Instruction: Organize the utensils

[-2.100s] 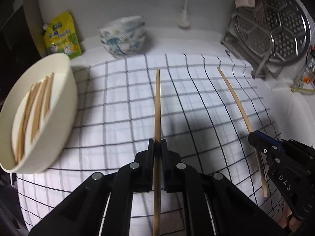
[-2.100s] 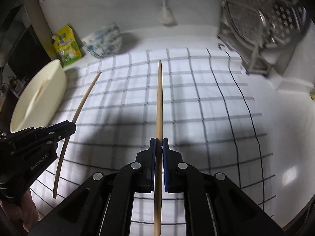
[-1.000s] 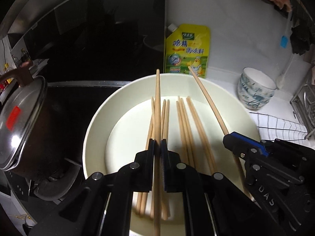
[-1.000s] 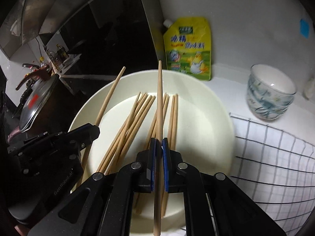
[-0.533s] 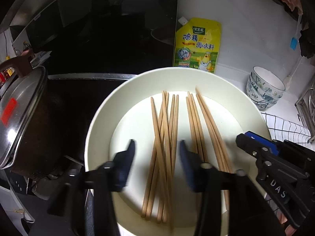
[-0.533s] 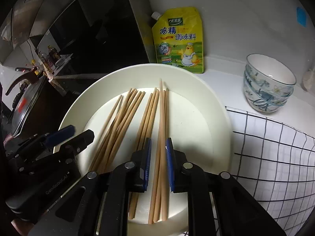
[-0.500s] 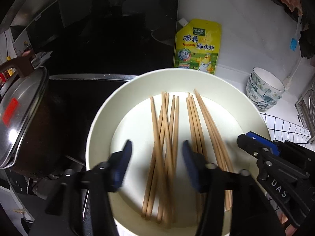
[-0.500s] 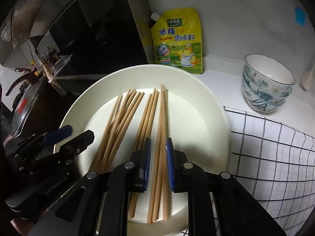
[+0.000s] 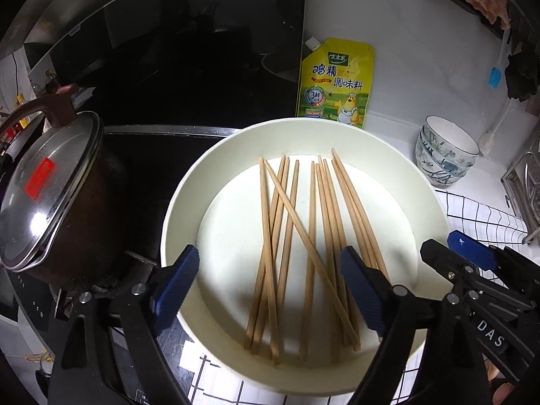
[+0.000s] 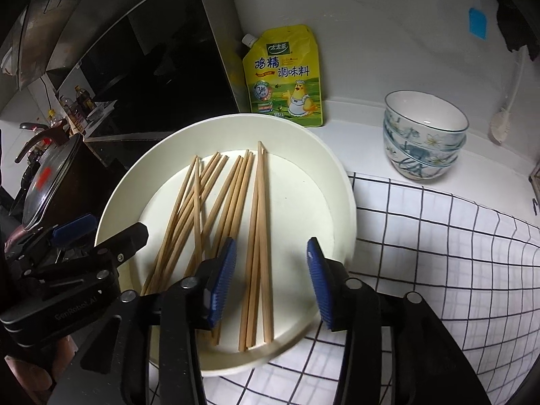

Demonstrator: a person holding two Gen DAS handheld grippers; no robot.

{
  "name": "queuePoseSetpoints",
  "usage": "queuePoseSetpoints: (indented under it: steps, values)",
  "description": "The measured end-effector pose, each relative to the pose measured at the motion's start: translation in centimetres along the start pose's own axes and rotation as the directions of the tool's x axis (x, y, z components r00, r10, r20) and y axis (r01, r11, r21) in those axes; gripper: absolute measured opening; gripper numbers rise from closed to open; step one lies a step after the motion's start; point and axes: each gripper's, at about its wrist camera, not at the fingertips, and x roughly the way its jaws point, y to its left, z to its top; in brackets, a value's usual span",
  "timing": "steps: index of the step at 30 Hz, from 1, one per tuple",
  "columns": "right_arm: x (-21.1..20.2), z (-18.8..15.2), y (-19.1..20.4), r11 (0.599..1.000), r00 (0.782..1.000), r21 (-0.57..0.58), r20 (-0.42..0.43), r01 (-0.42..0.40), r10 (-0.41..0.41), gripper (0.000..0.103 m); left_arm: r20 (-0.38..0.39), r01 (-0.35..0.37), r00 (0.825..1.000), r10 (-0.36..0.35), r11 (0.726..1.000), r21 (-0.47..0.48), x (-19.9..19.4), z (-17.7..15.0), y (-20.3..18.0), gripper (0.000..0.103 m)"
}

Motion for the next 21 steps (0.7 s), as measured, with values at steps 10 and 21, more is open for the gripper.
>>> queuePoseSetpoints:
  steps: [10,21]
  values:
    - [-2.2,-0.8,-0.1,0.999,0.999,0.025,0.023,0.028,-0.029,0.060,0.030,-0.022,0.999,0.022,1.000,-0.001,-2.4,-0.1,0.3,0.096]
    - [-4.5,-1.3,0.3,0.999,0.998,0.028,0.047,0.042,-0.043,0.066,0.058,-0.024,0.998,0.024,1.000,0.008,-4.7,-0.5,0.0,0.096]
